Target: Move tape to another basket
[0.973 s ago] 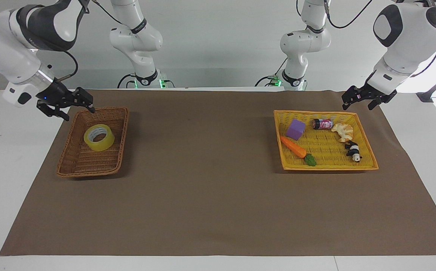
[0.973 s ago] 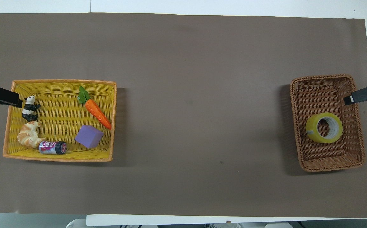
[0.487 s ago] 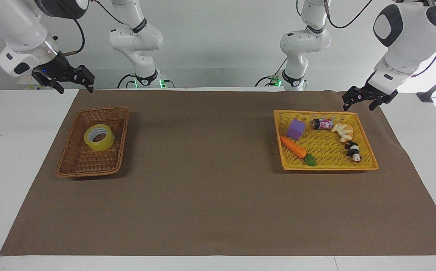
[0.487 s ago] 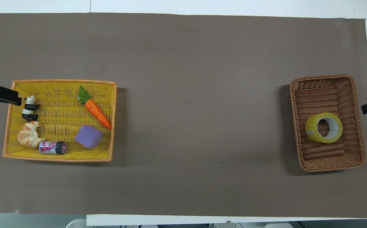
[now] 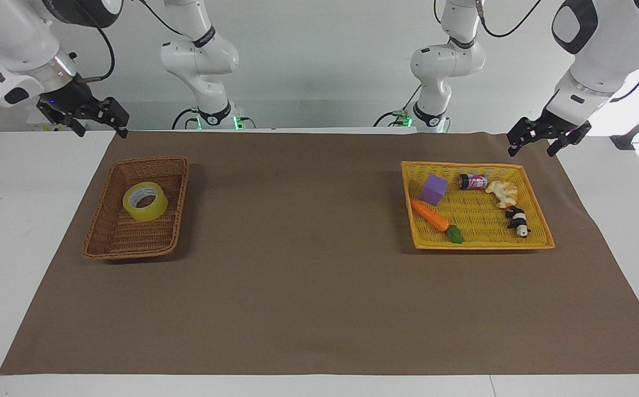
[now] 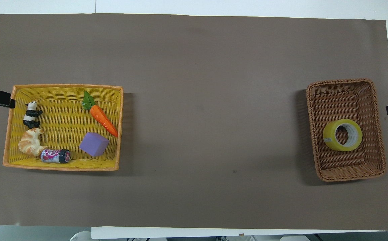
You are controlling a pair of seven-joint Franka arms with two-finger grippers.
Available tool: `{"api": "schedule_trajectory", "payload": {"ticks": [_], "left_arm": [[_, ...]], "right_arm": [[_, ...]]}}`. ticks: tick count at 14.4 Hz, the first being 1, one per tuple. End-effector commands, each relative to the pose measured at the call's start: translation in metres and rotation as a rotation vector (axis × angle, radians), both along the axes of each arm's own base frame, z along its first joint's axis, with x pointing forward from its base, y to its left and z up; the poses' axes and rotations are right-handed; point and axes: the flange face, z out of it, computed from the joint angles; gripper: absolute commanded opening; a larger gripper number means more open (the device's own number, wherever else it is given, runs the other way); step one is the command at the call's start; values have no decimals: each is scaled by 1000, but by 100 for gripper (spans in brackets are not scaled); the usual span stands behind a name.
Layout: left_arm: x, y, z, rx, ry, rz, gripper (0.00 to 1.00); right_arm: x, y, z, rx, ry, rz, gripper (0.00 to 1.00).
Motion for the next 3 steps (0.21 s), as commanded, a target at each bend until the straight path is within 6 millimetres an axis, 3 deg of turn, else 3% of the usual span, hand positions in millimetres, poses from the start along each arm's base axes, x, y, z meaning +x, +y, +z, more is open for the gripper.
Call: {"api": "schedule_trajectory", "payload": {"ticks": [1,3], "left_arm": [[-5,-1,7,11,-3,2,100],[-6,-2,7,13,0,34,100]], "right_arm": [[3,-2,0,-18,-5,-14,100],[2,-2,2,-18,-12,-14,100]]}}
